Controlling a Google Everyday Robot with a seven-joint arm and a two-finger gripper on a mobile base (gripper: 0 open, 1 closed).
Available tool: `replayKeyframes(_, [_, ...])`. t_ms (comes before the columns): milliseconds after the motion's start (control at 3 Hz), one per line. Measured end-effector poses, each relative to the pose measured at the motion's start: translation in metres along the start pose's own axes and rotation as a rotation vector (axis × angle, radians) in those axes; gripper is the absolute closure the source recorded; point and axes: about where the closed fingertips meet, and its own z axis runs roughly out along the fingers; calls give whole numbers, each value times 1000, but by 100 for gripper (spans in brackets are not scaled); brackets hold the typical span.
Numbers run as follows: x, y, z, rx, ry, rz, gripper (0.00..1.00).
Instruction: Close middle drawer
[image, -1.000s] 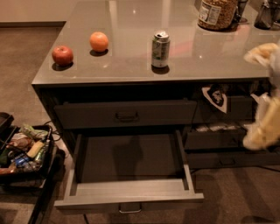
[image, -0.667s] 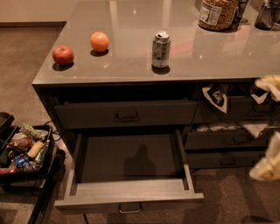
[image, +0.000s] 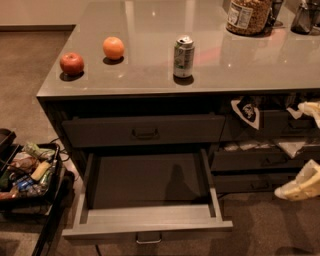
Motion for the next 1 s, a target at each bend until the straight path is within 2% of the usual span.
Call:
replayKeyframes(333, [-1, 0, 0, -1, 0, -3, 0])
replayKeyframes(667, [0, 0, 3, -26, -13, -56, 0])
replayKeyframes(1000, [13, 2, 28, -156, -46, -168, 0])
